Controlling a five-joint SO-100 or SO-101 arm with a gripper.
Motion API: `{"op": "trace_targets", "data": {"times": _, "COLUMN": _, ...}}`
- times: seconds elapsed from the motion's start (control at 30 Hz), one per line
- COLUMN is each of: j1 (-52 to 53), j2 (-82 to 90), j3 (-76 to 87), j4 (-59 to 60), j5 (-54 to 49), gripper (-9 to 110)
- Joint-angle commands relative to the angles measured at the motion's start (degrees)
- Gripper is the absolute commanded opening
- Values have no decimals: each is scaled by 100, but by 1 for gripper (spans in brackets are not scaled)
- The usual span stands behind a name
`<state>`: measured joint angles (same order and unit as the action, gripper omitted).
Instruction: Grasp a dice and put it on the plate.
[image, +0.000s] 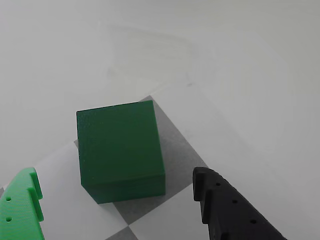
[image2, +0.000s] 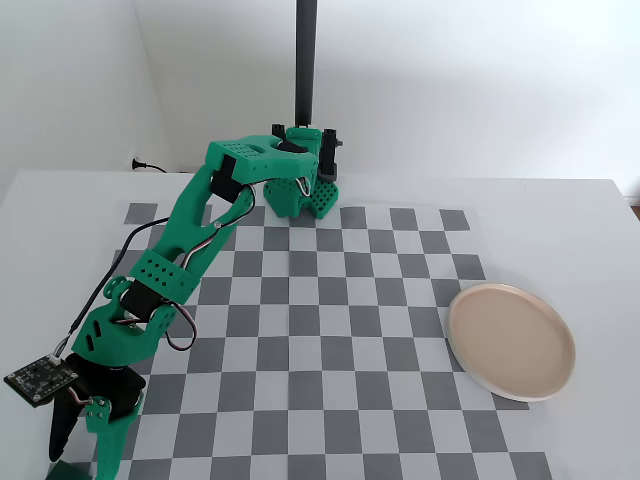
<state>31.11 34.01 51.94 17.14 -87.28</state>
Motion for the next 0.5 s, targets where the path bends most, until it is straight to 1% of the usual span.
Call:
{"op": "trace_targets", "data": {"times": 0.0, "j1": -44, "j2": 176, "j3": -747, "j4": 18, "j5": -35, "gripper": 28}}
{"op": "trace_targets", "data": {"times": 0.2, "j1": -18, "j2": -79, "j3": -1072, "j4": 79, "j5": -53, "gripper": 27}}
{"op": "trace_targets", "data": {"times": 0.3, "j1": -9, "j2": -316, "j3": -1617, "j4": 431, "j5": 0, "gripper": 28}}
{"op": "trace_targets", "data": {"times": 0.47, "j1": -18, "j2": -563, "j3": -1907, "j4": 466, "j5": -70, "gripper": 28}}
